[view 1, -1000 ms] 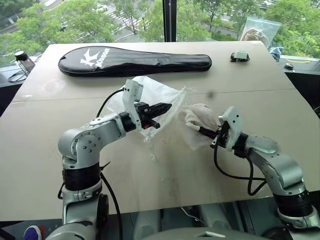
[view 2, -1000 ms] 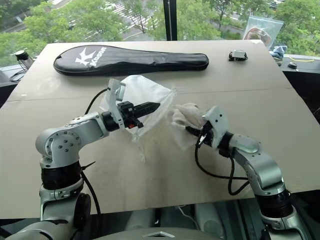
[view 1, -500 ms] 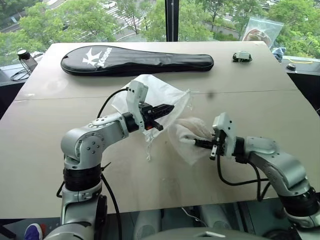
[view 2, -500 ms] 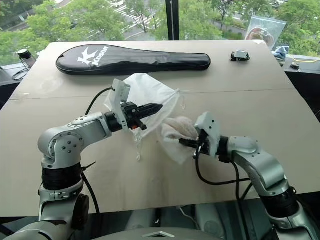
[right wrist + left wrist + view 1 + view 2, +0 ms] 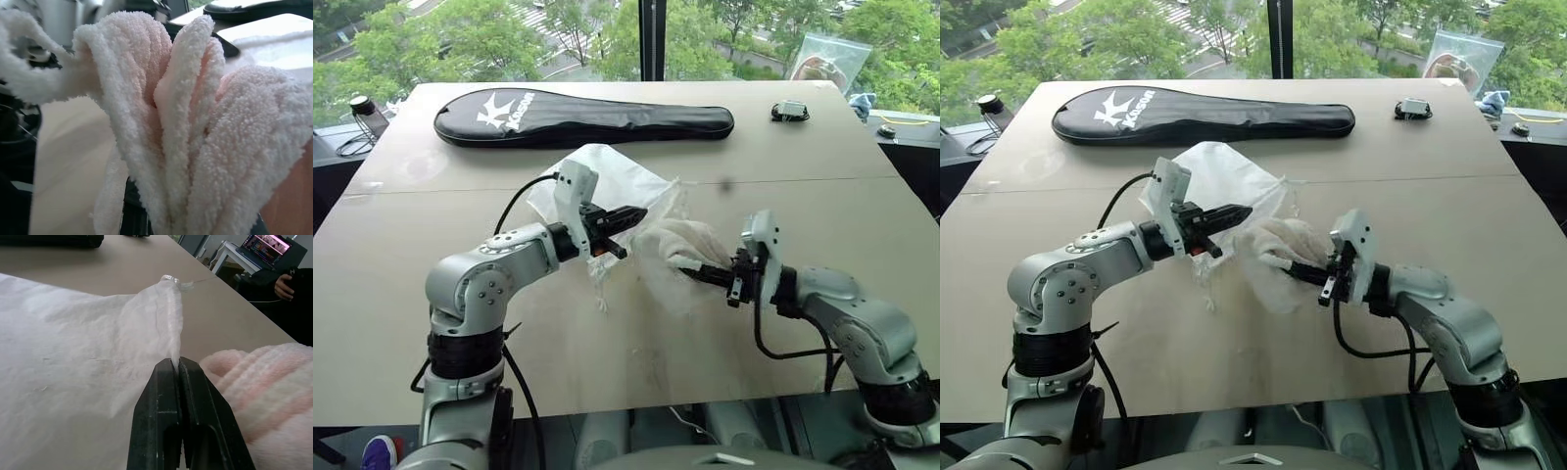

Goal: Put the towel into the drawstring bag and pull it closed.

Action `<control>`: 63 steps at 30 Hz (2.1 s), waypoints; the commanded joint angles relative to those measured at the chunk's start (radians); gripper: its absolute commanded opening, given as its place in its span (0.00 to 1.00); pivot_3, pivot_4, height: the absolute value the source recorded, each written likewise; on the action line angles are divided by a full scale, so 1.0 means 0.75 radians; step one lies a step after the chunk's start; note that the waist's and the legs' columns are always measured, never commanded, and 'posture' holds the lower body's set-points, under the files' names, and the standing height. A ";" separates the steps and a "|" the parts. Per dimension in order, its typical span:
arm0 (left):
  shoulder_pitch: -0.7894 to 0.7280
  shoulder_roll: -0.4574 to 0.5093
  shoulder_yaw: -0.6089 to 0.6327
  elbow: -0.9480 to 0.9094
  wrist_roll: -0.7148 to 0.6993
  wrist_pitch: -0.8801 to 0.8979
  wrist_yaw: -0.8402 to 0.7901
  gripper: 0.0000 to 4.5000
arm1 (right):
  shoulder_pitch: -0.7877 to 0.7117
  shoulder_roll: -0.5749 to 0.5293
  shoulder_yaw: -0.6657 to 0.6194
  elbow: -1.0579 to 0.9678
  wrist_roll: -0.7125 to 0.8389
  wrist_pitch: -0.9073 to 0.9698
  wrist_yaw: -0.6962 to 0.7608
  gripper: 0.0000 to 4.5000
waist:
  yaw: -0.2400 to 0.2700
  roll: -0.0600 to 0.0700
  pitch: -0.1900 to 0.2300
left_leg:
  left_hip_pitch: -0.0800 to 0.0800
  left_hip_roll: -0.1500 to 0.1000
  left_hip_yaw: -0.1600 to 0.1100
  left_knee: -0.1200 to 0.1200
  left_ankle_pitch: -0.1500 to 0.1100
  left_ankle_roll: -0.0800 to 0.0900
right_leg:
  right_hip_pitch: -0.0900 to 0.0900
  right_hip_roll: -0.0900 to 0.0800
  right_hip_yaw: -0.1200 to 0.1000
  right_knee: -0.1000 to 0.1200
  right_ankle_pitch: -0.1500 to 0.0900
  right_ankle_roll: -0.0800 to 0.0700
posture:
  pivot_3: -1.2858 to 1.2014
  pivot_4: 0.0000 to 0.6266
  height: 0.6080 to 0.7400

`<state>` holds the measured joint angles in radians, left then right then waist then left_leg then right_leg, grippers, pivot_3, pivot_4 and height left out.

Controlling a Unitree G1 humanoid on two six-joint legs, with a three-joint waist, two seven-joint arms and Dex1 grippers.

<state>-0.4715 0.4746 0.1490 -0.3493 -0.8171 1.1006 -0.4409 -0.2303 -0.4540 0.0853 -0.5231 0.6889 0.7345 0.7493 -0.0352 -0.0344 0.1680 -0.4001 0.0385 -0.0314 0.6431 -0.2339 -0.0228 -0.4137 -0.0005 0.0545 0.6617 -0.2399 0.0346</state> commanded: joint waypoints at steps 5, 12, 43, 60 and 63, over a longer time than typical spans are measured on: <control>-0.015 0.002 0.021 -0.053 -0.024 -0.037 -0.011 0.00 | -0.043 -0.013 0.058 0.014 -0.079 -0.074 -0.021 0.01 | -0.006 0.000 0.000 | 0.001 0.000 0.000 0.000 0.000 0.000 | 0.000 0.001 0.000 0.001 0.000 0.001 | 0.52 0.24 1.00; -0.013 -0.001 0.020 -0.068 -0.048 -0.038 -0.012 0.00 | -0.181 0.130 0.190 0.370 -0.381 -0.233 -0.168 0.01 | -0.006 0.001 0.000 | 0.001 0.000 0.000 0.000 0.000 0.000 | 0.000 0.001 0.000 0.001 0.000 0.000 | 0.52 0.24 1.00; 0.051 -0.038 0.175 -0.034 -0.264 0.062 0.090 0.00 | -0.329 0.618 -0.180 0.651 0.093 -0.064 -0.161 0.01 | -0.013 0.005 0.003 | 0.001 0.000 -0.001 0.000 0.000 0.000 | 0.000 0.000 -0.001 0.002 0.003 -0.005 | 0.52 0.24 1.00; -0.069 -0.145 0.131 0.023 -0.628 0.113 0.242 0.00 | -0.346 0.567 0.081 0.619 -0.102 -0.151 -0.076 0.01 | -0.008 0.005 0.003 | 0.000 0.000 -0.001 0.001 0.000 0.000 | 0.000 -0.001 -0.002 0.001 0.003 -0.005 | 0.52 0.24 1.00; -0.101 -0.143 0.117 0.049 -0.621 0.105 0.232 0.00 | -0.330 0.533 0.115 0.595 -0.104 -0.156 -0.024 0.01 | -0.009 0.005 0.004 | 0.000 0.000 -0.001 0.000 0.000 0.000 | 0.000 0.000 -0.002 0.001 0.003 -0.005 | 0.52 0.24 1.00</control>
<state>-0.5262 0.3671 0.2385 -0.3015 -1.2616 1.2001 -0.2571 -0.4704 -0.0505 0.1588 -0.0225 0.6029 0.6359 0.6927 -0.0419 -0.0303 0.1706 -0.4003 0.0383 -0.0324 0.6435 -0.2338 -0.0229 -0.4137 -0.0007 0.0531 0.6626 -0.2377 0.0311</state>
